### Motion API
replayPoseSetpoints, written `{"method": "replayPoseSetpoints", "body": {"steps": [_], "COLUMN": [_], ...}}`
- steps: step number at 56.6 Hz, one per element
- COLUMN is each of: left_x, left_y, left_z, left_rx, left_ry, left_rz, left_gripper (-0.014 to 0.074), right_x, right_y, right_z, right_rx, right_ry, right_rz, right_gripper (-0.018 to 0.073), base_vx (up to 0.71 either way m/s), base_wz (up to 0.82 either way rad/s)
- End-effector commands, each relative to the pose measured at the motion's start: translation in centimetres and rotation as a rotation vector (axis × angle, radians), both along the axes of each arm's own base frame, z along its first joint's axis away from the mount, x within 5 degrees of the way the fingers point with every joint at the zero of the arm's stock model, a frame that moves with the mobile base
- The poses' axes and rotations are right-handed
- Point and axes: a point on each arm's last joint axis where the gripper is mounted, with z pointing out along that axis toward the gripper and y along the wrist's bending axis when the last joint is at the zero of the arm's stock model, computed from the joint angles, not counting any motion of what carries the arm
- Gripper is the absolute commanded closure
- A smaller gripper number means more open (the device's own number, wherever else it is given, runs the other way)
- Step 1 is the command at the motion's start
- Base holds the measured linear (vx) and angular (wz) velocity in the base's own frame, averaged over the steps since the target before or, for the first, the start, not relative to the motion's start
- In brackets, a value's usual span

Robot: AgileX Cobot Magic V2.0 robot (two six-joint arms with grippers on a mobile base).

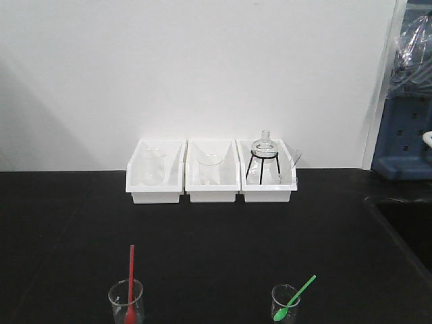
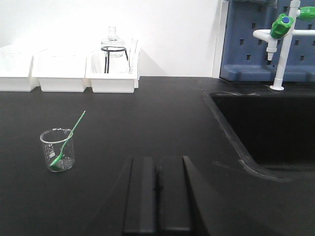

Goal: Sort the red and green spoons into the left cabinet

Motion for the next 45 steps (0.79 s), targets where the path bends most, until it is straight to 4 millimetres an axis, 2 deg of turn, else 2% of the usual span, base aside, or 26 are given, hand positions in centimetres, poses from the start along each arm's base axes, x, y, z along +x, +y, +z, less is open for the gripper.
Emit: {"method": "replayPoseSetpoints", "body": {"steps": [1,45], "left_x": [-0.33,-0.33], "left_y": [0.0,0.0], "left_z": [0.89,0.89], "left_rx": [-0.013,-0.013], "left_ry": [-0.102,-0.102], "left_rz": [-0.002,-0.002], "left_gripper": [0.0603,0.0603], "right_x": [-0.03,-0.03], "right_y": [0.04,0.03], "right_z": [0.56,0.56], "right_rx": [-0.007,-0.02], "right_ry": [-0.086,-0.086], "right_rz": [0.005,0.005], "right_gripper": [0.0568,0.0568], "base_vx": [0.0,0.0], "base_wz": [0.0,0.0]}}
